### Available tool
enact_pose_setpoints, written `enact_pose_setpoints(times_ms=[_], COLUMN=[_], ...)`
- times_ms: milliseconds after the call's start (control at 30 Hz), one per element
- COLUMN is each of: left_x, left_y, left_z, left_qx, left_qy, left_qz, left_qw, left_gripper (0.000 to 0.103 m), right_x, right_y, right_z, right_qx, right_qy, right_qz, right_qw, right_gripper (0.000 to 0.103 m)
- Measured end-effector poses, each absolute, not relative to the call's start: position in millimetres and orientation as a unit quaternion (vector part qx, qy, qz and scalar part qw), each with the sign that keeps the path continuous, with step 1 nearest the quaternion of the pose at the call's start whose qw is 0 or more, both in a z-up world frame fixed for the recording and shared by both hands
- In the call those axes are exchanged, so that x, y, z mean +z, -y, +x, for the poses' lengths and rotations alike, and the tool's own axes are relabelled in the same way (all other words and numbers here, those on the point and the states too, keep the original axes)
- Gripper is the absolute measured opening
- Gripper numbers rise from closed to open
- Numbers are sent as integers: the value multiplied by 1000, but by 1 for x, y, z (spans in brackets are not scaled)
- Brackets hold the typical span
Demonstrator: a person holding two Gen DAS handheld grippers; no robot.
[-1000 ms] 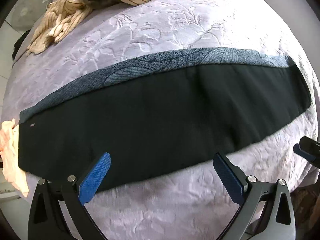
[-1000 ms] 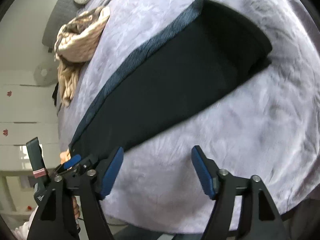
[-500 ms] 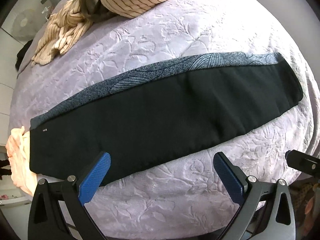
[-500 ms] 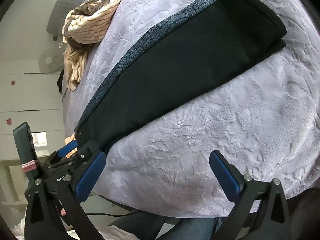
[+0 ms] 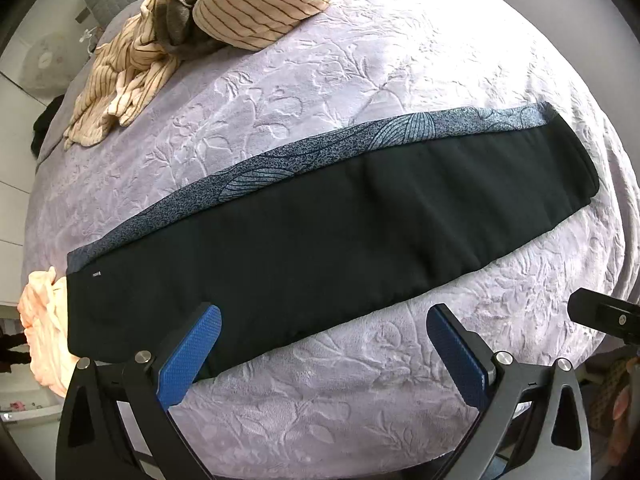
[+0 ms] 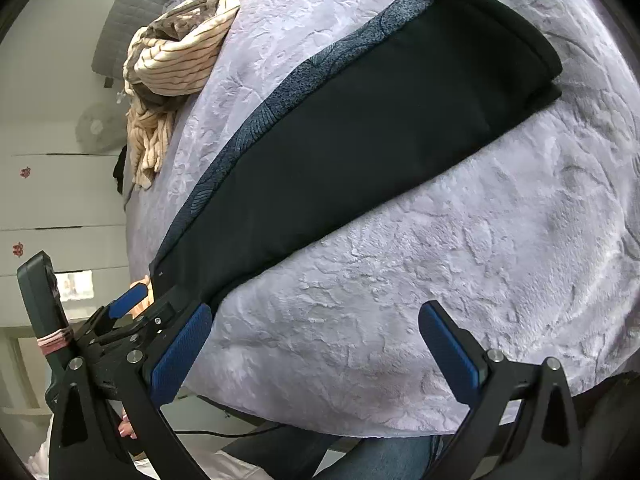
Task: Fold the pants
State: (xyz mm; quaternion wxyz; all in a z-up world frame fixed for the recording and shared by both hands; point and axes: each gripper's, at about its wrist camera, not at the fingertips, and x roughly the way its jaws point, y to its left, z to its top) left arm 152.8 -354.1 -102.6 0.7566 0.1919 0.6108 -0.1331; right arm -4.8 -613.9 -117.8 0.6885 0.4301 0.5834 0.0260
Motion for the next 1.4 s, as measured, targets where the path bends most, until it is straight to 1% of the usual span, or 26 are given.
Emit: enact_pose_setpoints(times_ms=[533, 733, 900, 967, 1167, 1300, 1400], left_x=[-107, -116, -129, -135, -158, -187, -200], left_y=[353, 348, 349, 352, 366, 374, 372], left_z=[151, 152, 169, 178, 202, 209, 209], left_qx=[-133, -127, -124, -123, -122, -118, -118], left_qy=[-615, -622, -625, -627, -633, -642, -648], left_qz=[193, 186, 168, 155, 118, 117, 99], left_qw=[753, 750, 752, 754, 755, 749, 746], left_gripper=[103, 103, 103, 103, 103, 103, 103], right_x=[-121, -124, -120, -120, -153, -173, -177], right_y=[622, 653, 680, 692, 720, 725, 726], right_z=[-5, -5, 4, 6, -2, 0, 8], right_qx=[15, -7, -26, -32, -55, -45, -25], right_qy=[-581, -548, -525, -503, -458, -428, -417], right_qz=[435, 478, 492, 504, 579, 603, 606], right_qw=[687, 687, 694, 701, 672, 672, 677], right_gripper=[103, 103, 103, 103, 103, 103, 103])
